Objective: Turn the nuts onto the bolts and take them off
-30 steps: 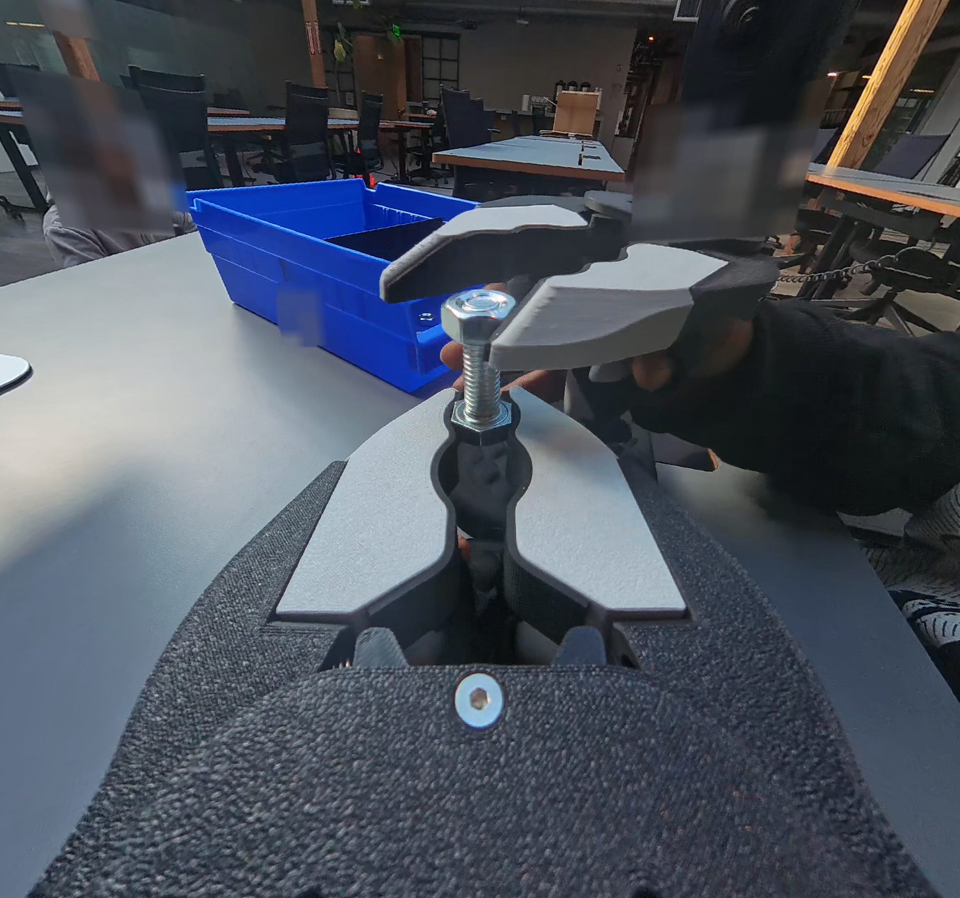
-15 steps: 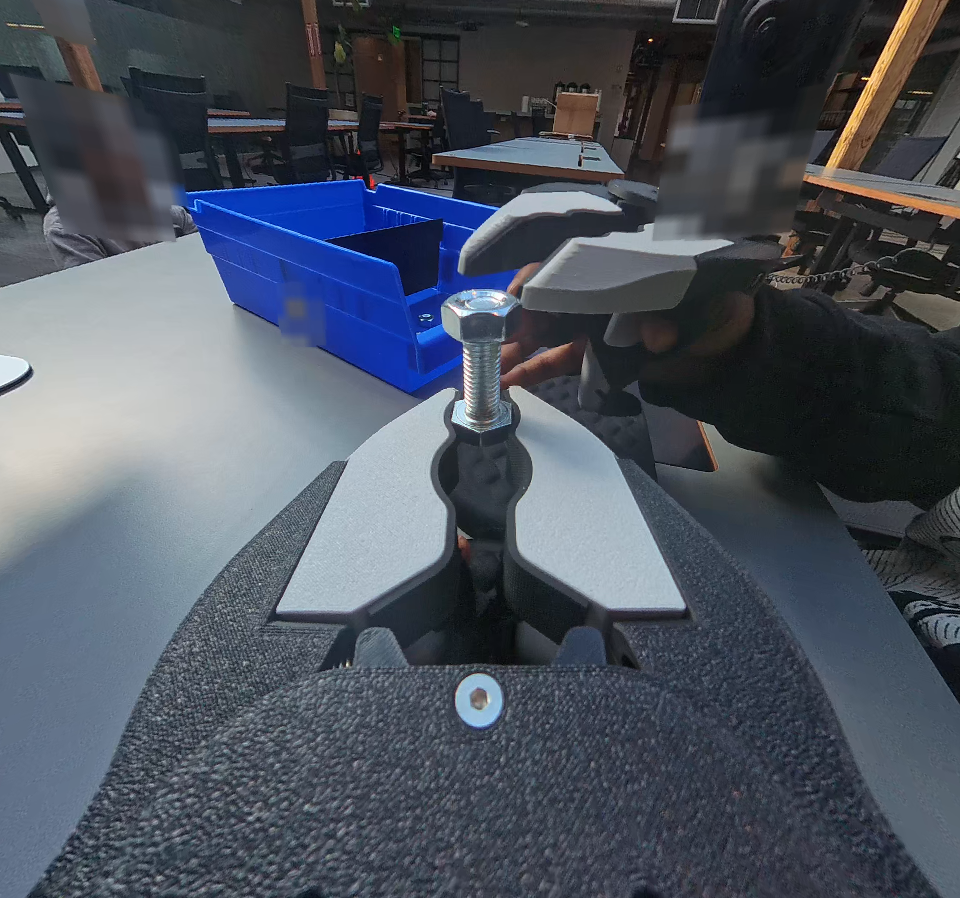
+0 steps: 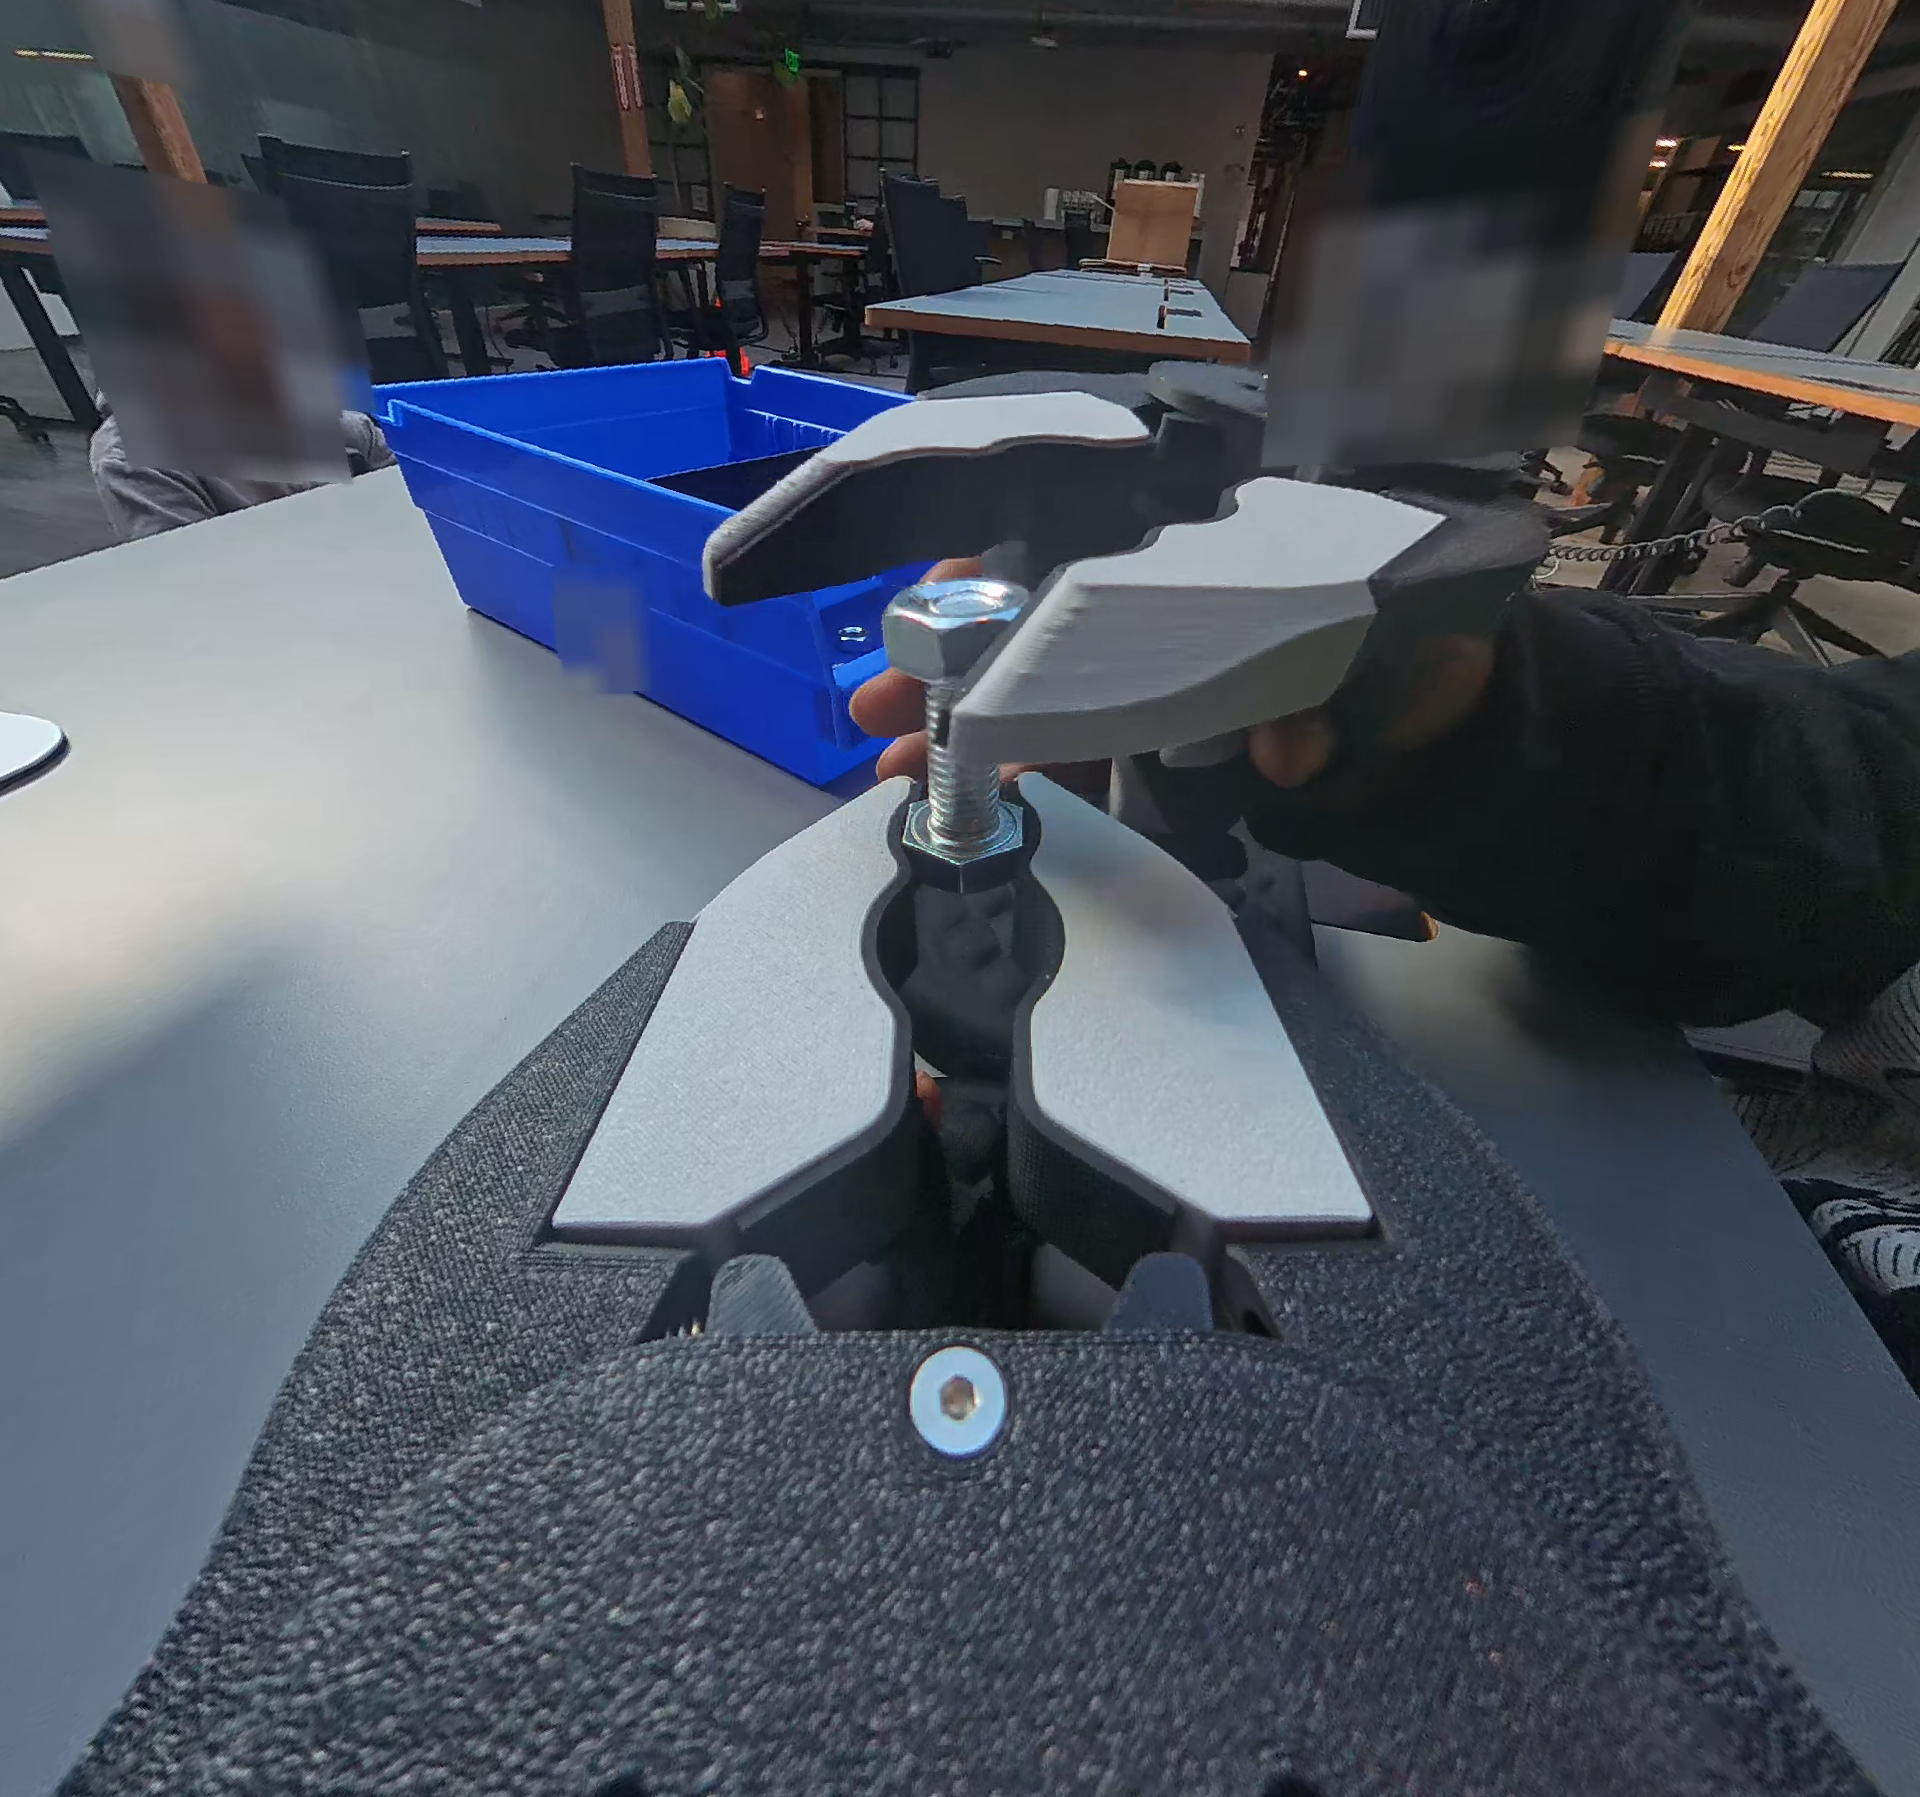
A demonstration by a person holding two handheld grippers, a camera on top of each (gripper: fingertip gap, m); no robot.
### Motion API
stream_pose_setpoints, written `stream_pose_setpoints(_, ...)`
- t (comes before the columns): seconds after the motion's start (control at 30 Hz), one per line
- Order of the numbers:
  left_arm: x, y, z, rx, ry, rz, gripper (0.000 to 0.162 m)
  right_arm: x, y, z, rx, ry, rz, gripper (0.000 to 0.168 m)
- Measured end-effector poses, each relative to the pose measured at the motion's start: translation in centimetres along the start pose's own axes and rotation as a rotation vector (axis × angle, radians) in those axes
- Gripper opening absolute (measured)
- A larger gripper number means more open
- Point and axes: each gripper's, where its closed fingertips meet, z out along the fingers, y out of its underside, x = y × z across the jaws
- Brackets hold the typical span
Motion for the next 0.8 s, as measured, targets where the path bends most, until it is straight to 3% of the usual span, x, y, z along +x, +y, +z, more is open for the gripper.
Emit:
stream_pose_setpoints(0.23, 0.0, 0.0, 0.0, -0.002, 0.0, -0.001, 0.013, -0.1, 0.0, -1.6, 0.002, 0.001, -0.003, 0.027)
stream_pose_setpoints(0.47, 0.0, 0.0, 0.0, -0.002, -0.001, 0.001, 0.013, 0.6, 0.4, -2.9, -0.022, 0.023, -0.021, 0.006)
stream_pose_setpoints(0.53, 0.0, 0.0, 0.0, -0.004, 0.0, 0.002, 0.013, 0.8, 0.2, -3.1, -0.009, 0.03, -0.016, 0.009)
stream_pose_setpoints(0.67, 0.0, 0.0, 0.0, -0.001, 0.001, 0.0, 0.013, 0.3, -1.0, -2.5, 0.06, 0.002, 0.023, 0.035)
stream_pose_setpoints(0.8, 0.0, 0.0, 0.0, -0.003, 0.0, 0.005, 0.013, -0.1, -0.6, -0.9, 0.032, -0.009, -0.009, 0.041)
